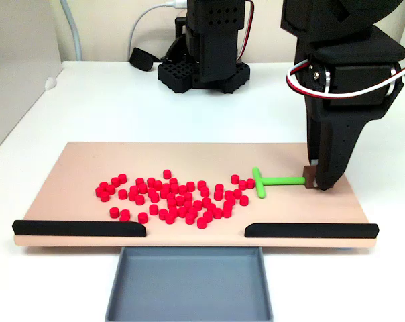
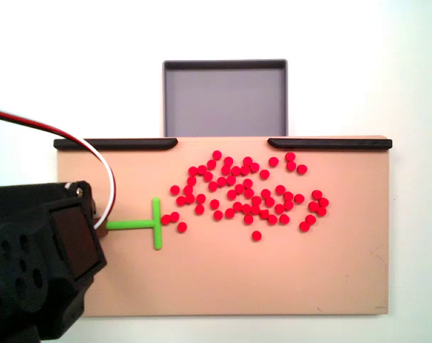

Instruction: Gather the left side granules

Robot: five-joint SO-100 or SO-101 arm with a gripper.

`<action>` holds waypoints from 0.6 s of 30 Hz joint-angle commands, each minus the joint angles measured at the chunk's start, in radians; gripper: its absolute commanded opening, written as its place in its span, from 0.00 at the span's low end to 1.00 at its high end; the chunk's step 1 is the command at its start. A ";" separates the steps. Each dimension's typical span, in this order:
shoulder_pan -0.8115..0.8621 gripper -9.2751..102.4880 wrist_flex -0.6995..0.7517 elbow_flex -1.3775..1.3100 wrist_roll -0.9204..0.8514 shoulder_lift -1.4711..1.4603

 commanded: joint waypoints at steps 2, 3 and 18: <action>0.017 0.08 -0.003 -0.002 -0.015 0.014; 0.017 0.08 -0.003 -0.002 -0.017 0.012; 0.038 0.08 -0.003 -0.002 -0.043 0.008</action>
